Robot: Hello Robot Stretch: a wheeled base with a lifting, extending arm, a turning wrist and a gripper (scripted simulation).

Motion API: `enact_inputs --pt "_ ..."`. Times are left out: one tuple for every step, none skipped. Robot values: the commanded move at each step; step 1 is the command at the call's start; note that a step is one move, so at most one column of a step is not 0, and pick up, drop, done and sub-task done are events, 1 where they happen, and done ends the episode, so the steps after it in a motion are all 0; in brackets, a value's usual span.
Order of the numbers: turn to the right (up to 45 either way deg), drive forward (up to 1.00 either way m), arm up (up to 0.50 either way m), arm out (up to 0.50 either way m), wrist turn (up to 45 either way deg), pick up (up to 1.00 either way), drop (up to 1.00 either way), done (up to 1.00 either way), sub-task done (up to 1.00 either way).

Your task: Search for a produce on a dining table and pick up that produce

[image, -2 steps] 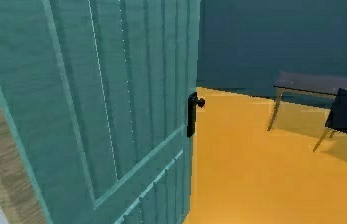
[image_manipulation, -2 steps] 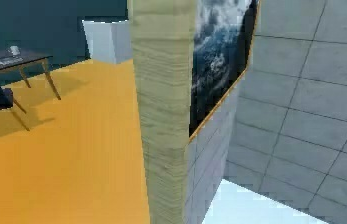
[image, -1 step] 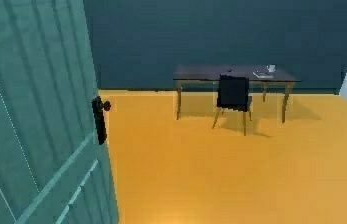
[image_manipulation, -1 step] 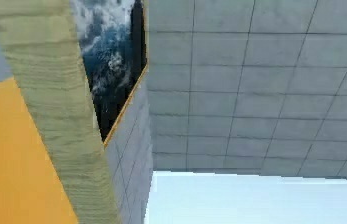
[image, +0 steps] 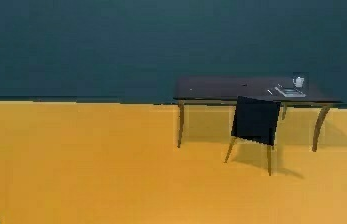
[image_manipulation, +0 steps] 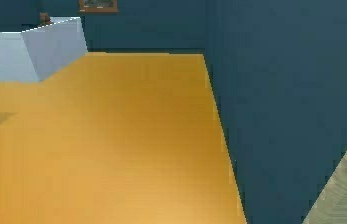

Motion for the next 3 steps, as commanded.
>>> enact_inputs --pt "-12.0 0.0 0.0 0.0 0.0 0.0 0.0 0.0 0.0" --pt "0.0 0.75 0.0 0.0 0.0 0.0 0.0 0.0 0.0" --pt "-45.0 0.0 0.0 0.0 0.0 0.0 0.0 0.0 0.0"
